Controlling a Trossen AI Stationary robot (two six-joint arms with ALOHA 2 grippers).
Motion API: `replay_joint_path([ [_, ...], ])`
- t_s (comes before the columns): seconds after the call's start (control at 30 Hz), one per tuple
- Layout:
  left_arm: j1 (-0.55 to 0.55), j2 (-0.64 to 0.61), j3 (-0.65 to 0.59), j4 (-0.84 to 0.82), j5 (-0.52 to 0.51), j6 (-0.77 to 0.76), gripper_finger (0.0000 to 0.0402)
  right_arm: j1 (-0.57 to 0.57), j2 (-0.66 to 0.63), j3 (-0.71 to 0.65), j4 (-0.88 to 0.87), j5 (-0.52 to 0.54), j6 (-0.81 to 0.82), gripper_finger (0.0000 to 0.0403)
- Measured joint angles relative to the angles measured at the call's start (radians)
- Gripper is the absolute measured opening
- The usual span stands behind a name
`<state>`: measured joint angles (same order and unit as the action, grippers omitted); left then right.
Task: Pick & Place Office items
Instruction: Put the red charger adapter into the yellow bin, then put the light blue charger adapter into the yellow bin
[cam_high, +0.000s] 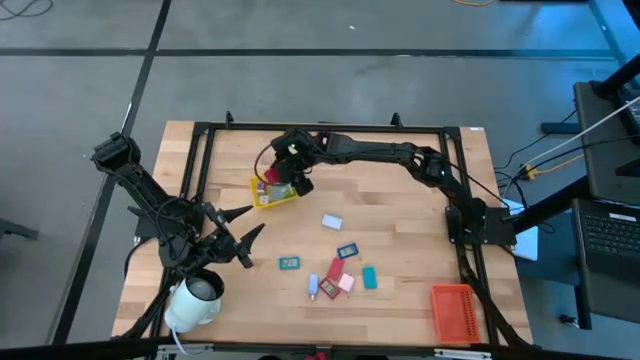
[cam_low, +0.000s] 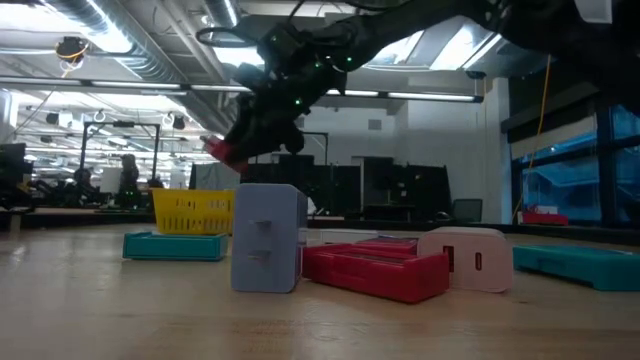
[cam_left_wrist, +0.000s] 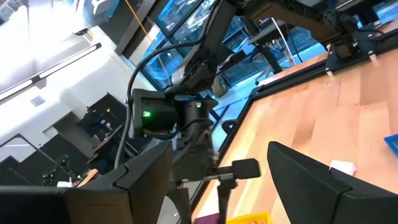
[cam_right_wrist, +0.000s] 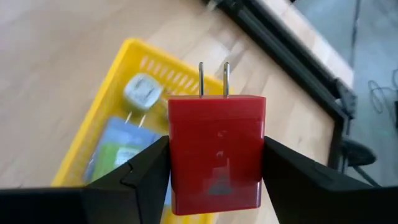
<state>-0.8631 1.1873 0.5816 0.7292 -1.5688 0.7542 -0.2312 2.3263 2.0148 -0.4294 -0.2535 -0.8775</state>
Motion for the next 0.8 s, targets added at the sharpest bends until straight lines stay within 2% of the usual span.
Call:
replay_joint_path([
  [0.13, 0.000, 0.000, 0.000, 0.000, -0.001, 0.000, 0.0261, -0.012, 0.007, 0.000, 0.033, -0.057, 0.061, 0.0225],
  [0.33, 0.000, 0.000, 0.000, 0.000, -0.001, 0.000, 0.0261, -0.007, 0.007, 0.000, -0.001, -0.053, 0.069, 0.0233],
  [0.8, 0.000, 0.000, 0.000, 0.000, -0.002, 0.000, 0.0261, 0.010, 0.007, 0.000, 0.006, -0.017, 0.143, 0.0296],
])
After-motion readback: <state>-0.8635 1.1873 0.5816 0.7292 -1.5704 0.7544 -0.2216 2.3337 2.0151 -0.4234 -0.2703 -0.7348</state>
